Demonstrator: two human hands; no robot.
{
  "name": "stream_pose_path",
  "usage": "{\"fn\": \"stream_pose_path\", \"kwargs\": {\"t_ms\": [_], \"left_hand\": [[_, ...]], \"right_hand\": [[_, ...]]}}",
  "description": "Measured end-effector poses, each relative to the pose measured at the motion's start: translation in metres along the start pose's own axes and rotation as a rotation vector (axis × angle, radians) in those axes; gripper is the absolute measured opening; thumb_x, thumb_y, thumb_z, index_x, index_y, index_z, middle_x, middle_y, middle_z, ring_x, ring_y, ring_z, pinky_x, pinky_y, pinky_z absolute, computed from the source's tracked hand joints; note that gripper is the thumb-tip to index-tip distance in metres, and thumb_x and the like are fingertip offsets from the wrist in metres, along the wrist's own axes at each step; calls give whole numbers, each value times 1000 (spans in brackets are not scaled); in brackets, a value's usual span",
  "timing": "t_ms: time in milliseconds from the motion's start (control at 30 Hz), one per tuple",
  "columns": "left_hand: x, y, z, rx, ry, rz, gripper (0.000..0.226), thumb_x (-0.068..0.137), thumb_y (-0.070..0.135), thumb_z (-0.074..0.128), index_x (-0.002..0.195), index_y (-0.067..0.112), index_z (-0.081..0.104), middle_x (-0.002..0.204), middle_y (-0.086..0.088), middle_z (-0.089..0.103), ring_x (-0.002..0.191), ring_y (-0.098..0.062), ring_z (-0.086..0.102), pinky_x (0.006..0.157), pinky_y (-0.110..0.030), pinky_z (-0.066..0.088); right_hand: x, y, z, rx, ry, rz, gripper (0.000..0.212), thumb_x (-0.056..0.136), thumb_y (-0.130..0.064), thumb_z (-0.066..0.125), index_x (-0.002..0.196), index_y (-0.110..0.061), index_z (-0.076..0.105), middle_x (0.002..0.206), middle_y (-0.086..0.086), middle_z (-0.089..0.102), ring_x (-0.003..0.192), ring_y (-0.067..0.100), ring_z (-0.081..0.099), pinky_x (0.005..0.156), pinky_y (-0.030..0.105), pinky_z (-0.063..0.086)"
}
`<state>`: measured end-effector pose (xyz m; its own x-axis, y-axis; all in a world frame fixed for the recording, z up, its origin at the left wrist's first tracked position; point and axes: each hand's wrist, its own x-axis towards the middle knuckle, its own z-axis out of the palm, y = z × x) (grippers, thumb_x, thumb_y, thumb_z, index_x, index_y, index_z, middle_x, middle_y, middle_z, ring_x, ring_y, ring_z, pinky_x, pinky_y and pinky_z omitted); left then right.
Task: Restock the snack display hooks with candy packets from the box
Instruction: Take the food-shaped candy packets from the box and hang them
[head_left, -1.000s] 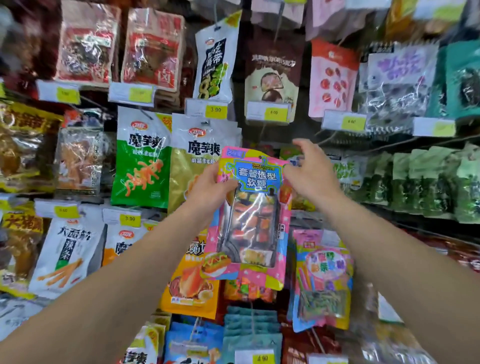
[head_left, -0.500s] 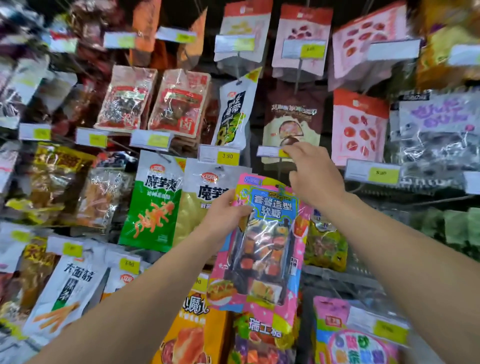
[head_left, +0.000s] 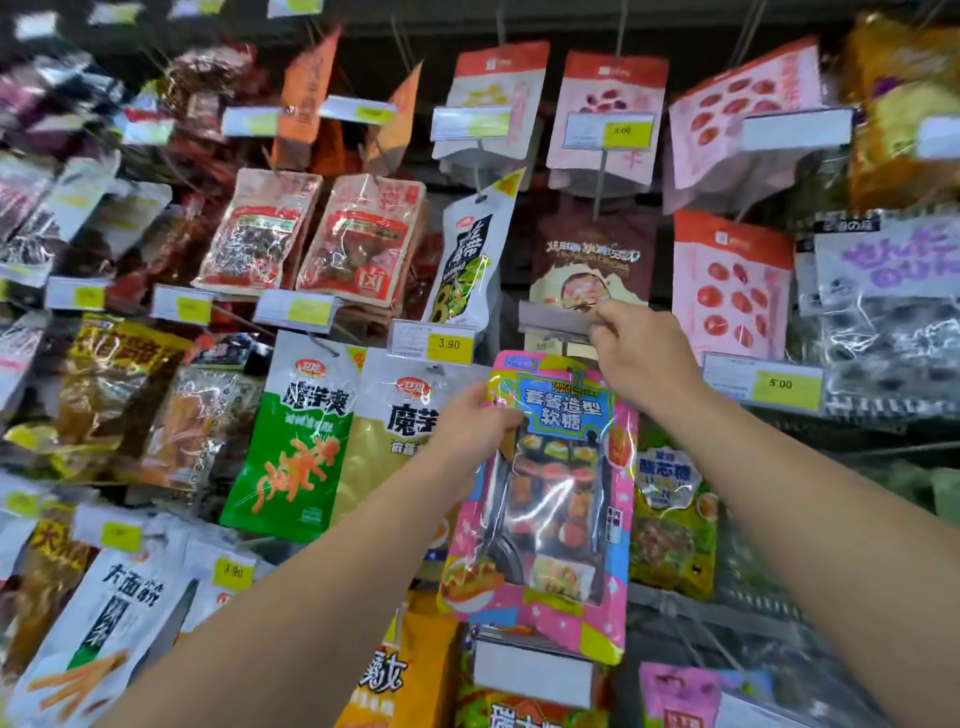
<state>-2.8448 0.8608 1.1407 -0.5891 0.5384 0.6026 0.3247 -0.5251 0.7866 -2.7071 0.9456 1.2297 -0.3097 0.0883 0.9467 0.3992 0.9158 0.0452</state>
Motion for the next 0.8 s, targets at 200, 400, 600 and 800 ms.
{"fn": "stream_pose_path", "kwargs": {"t_ms": [200,400,600,800], "left_hand": [[9,-5,2,-6,15,-69,18,90,2,59,103,12,65,94,-3,71,81,-16,63,72,-28,49],[10,-8,-2,30,12,-110,11,92,4,60,98,12,63,96,-5,71,83,-16,64,76,-31,49],[8,-16,1,39,12,-153,9,94,13,61,102,11,64,101,-5,70,94,-18,62,86,-33,41],[3,-28,-6,116,40,-180,40,91,36,64,117,6,61,122,-5,61,112,-23,54,106,-43,38]], "right_hand": [[-7,6,4,54,14,-21,24,96,-25,49,109,-25,69,93,8,72,90,35,61,77,43,50],[-12,4,4,51,16,-22,27,98,-25,48,115,-27,69,98,4,72,94,31,61,78,41,50],[-49,3,8,32,-76,-13,58,90,-12,51,147,-24,43,158,0,31,142,24,30,113,36,30],[-115,12,25,128,-218,139,83,90,-21,62,155,-39,13,163,-13,-11,150,23,7,118,41,21]]}}
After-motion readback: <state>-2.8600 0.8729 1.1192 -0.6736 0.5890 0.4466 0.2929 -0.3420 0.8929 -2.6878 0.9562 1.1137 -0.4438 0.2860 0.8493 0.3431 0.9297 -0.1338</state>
